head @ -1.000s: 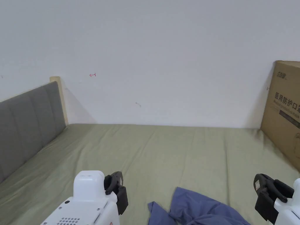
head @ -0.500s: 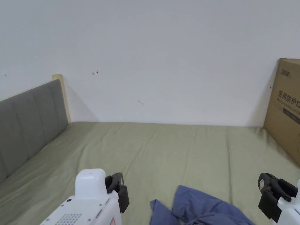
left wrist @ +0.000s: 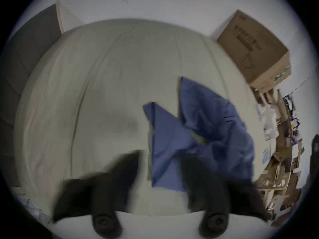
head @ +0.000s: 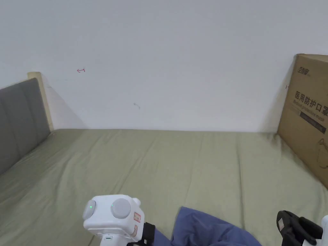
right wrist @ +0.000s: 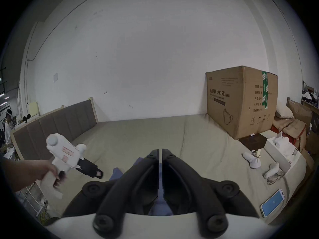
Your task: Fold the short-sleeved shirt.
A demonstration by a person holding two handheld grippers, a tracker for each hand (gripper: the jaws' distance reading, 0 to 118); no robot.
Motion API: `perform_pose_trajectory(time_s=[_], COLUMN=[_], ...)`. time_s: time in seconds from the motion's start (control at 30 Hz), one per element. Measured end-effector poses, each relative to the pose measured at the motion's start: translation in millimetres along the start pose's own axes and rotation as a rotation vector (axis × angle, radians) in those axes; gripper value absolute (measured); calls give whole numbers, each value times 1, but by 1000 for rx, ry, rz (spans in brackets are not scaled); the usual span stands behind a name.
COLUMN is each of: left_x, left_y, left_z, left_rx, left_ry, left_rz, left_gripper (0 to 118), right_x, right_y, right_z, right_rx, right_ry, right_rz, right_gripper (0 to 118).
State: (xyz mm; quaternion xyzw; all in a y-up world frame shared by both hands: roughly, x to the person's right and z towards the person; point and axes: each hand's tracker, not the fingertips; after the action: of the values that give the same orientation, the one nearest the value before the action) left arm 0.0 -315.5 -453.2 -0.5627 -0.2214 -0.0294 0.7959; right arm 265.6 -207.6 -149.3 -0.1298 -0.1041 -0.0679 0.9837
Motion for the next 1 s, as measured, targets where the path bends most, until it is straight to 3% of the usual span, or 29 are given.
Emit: perform_pose_trajectory(time_s=[0.03,0.07,0.27,0.33,0.37,0.4,0.43,0.47,0.53,0.7,0.8,0.83,0.93,1.0], left_x=[-1,1,14,31,32,38,40,37,20,-25,-48,-54,-67,-76], left_y=[3,5,1,-11,-21,-28,-36,-42,-55,-88,-107,-112,-124,-132], left_z=[-17,-31,-97,-93,-83,-73,-61,-52,-30,41,71,76,84,87], left_rx=[-33,-46,-130,-54,-5,53,102,128,135,391,481,490,486,479], left_ry=[9,-8,71,112,111,94,96,45,-142,-95,-77,-68,-49,-51], left_rz=[4,11,-64,-139,-158,-187,-214,-214,-88,40,95,108,131,159], left_gripper=[86,110,107,108,96,73,30,3,3,3,3,3,3,3], right_x=[2,4,13,13,13,13,12,11,9,10,20,20,12,10], right_y=[-3,-6,-24,-28,-30,-32,-33,-33,-30,-1,7,7,-3,-16], right_z=[-5,-11,-35,-41,-45,-47,-51,-55,-66,-129,-197,-219,-279,-316], right_rx=[-14,-30,-109,-131,-142,-149,-157,-166,-184,-305,-487,-535,-665,-784], right_ry=[-4,-8,-25,-30,-31,-27,-19,-13,7,118,181,167,72,83], right_rz=[2,4,-1,-7,-10,-12,-9,-2,10,7,-74,-55,124,136], right_gripper=[3,3,3,3,3,3,3,3,3,3,3,3,4,5])
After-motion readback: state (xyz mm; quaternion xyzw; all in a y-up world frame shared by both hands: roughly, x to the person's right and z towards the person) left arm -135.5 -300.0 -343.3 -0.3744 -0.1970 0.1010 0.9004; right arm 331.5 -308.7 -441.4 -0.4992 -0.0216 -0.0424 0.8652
